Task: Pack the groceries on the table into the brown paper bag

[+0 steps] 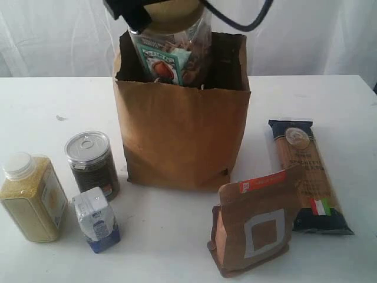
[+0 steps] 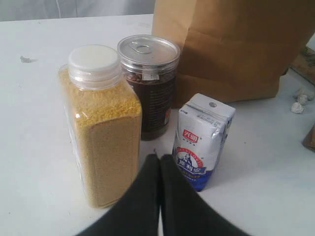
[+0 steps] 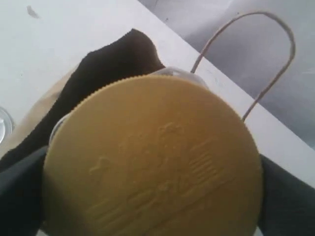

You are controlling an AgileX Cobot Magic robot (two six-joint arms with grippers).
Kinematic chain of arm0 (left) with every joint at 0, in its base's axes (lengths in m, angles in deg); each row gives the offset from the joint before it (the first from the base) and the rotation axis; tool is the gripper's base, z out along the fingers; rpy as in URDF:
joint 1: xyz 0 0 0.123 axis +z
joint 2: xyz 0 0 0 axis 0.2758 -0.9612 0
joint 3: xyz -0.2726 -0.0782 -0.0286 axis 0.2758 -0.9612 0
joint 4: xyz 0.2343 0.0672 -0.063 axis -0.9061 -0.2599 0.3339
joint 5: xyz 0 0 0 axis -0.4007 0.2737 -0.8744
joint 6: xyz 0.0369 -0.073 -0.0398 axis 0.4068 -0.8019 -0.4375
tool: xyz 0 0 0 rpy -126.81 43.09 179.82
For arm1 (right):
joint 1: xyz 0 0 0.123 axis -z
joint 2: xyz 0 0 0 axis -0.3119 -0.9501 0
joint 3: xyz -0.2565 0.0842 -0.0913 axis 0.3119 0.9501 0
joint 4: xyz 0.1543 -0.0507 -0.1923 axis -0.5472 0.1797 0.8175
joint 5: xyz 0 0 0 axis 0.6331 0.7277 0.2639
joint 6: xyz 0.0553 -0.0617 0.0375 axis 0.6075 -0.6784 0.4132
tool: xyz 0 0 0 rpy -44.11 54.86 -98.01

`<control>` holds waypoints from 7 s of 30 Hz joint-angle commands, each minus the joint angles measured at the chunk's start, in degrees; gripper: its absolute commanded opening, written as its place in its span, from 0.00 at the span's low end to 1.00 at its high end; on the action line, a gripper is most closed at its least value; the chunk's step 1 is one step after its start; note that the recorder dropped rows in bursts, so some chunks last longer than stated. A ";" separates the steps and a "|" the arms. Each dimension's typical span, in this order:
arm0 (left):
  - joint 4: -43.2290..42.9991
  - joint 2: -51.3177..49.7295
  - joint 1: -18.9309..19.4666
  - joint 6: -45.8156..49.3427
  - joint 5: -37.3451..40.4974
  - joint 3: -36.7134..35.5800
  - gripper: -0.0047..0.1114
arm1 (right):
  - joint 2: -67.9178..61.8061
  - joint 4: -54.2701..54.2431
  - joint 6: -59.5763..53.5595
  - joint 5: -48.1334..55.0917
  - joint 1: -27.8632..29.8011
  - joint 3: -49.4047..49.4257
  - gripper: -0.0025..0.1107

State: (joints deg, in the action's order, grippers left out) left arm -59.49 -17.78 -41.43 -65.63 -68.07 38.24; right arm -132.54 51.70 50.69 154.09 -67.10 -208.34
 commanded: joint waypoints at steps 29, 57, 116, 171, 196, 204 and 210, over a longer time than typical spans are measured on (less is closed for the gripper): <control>0.30 0.26 0.17 0.11 0.24 -0.19 0.04 | -10.38 -14.27 7.07 -0.82 10.27 -0.65 0.02; 0.30 0.26 0.17 0.11 0.24 -0.19 0.04 | -12.51 -24.82 4.00 -0.82 12.94 -0.65 0.89; 0.30 0.26 0.17 0.11 0.24 -0.19 0.04 | 8.32 -27.56 1.16 -0.82 11.47 13.54 0.86; 0.30 0.26 0.17 0.11 0.24 -0.19 0.04 | 50.20 -30.39 2.56 -0.82 11.17 57.84 0.23; 0.30 0.26 0.17 0.11 0.24 -0.19 0.04 | 64.90 -36.30 2.85 -42.87 11.17 86.94 0.02; 0.30 0.26 0.17 0.11 0.24 -0.19 0.04 | 69.48 -36.20 2.85 -46.32 11.17 95.86 0.02; 0.30 0.26 0.17 0.11 0.24 -0.19 0.04 | 73.51 -36.31 2.85 -47.27 14.97 100.58 0.02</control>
State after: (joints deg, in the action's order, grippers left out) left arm -59.49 -17.78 -41.43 -65.52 -68.07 38.24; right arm -60.74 15.54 54.02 108.08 -53.99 -109.42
